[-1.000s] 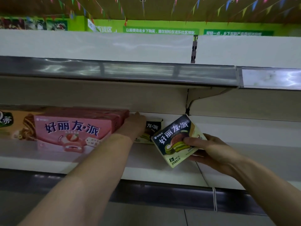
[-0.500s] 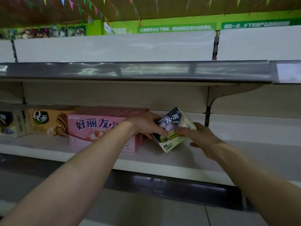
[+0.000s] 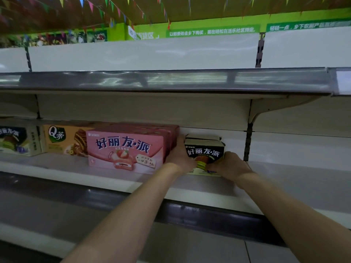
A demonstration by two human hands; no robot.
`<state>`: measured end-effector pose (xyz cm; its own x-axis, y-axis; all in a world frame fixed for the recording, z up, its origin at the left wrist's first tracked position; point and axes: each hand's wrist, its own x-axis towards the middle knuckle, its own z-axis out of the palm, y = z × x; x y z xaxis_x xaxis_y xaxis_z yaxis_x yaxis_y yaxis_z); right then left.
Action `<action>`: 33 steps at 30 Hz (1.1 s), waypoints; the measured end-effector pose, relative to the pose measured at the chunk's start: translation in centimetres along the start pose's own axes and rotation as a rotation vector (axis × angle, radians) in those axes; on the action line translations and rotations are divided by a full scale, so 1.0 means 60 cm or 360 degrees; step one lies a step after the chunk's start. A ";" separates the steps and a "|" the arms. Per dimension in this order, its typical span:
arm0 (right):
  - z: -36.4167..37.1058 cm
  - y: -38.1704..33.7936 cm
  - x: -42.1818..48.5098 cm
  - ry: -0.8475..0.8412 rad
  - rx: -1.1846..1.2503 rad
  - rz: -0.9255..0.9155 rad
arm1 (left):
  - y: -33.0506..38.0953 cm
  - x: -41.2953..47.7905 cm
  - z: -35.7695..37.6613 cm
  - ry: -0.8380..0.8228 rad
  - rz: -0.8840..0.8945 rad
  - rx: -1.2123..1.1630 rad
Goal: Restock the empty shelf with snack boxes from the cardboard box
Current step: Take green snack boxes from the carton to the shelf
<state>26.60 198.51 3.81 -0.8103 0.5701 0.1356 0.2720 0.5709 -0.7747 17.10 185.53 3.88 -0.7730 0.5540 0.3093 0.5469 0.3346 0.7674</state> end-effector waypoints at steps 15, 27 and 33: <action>0.007 0.002 0.053 -0.0111 0.0338 -0.0085 | -0.035 0.024 0.023 0.0149 -0.0039 0.0330; 0.018 0.007 0.048 -0.0059 0.0253 -0.0132 | -0.031 0.016 0.020 0.0140 -0.0088 -0.0010; 0.017 -0.012 0.018 0.0188 -0.0232 -0.0337 | -0.019 0.003 0.018 0.0296 0.0167 0.0581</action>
<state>25.01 198.12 3.87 -0.7934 0.4891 0.3625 0.1819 0.7587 -0.6256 16.66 186.06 2.43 -0.7338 0.4636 0.4967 0.6777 0.5507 0.4873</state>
